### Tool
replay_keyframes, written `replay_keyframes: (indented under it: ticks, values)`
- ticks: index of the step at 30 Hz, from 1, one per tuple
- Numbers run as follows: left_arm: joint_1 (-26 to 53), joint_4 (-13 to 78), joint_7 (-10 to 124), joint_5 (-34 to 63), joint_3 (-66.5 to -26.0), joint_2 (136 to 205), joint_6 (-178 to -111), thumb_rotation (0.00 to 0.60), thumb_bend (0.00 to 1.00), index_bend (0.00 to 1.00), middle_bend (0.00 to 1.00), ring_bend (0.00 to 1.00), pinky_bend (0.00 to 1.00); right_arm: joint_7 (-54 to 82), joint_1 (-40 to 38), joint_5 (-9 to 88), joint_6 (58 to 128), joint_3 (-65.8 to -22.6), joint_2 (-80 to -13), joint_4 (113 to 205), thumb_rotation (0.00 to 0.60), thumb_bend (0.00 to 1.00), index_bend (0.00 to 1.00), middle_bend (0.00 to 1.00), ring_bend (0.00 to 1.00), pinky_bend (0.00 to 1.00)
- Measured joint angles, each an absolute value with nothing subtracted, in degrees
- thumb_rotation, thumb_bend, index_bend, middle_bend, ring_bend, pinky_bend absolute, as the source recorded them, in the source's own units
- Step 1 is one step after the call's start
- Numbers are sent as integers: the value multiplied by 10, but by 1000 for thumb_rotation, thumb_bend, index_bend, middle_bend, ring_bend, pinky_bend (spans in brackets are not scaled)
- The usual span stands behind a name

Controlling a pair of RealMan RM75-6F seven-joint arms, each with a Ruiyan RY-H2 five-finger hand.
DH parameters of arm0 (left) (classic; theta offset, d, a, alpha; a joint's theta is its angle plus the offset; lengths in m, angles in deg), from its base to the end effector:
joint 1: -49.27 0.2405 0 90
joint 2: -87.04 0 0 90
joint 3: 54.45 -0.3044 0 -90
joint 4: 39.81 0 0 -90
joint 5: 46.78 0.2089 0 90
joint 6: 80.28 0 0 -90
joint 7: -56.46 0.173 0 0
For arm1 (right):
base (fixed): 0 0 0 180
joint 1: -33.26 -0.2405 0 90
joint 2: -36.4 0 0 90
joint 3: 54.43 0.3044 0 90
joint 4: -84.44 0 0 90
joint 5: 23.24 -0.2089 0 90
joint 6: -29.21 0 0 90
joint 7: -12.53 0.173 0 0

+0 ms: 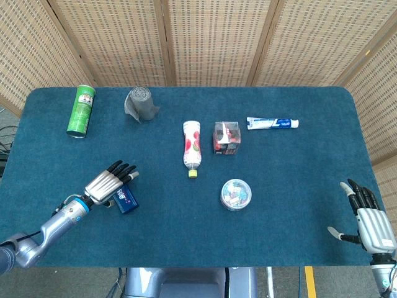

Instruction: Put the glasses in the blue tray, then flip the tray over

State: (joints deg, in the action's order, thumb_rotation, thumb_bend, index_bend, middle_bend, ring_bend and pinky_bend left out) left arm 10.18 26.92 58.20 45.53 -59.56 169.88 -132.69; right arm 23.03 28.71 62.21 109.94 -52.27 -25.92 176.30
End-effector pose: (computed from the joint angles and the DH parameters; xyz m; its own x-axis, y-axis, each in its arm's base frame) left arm -0.2857 0.3745 -0.0064 0.7641 0.2405 0.5986 0.5988 -0.6097 -0.5194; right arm -0.3664 -0.2087 0.1805 0.2577 -0.0868 0.9623 -0.9652 0.0227 0.2605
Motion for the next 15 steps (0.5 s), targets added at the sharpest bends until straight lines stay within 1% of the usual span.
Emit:
replay_keyframes:
  ticks: [2, 4, 8, 10, 15]
  values:
    - [100, 268, 589, 452, -592, 1703, -1325, 600, 239, 0, 34, 0, 0, 231, 287, 622, 1099, -523, -259, 1763, 600, 0, 0, 0, 0, 0]
    - [100, 267, 594, 451, -591, 1706, -1325, 600, 259, 0, 119, 0, 0, 231, 287, 622, 1099, -523, -259, 1763, 600, 0, 0, 0, 0, 0]
    - [100, 261, 606, 446, -588, 1715, -1324, 600, 273, 0, 239, 0, 0, 232, 287, 623, 1099, -523, -259, 1763, 600, 0, 0, 0, 0, 0]
    - [101, 256, 609, 443, -586, 1722, -1324, 600, 291, 0, 316, 0, 0, 232, 287, 623, 1100, -523, -259, 1763, 600, 0, 0, 0, 0, 0]
    - [102, 246, 610, 443, -585, 1733, -1331, 600, 312, 0, 422, 0, 0, 232, 287, 623, 1100, -523, -259, 1763, 600, 0, 0, 0, 0, 0]
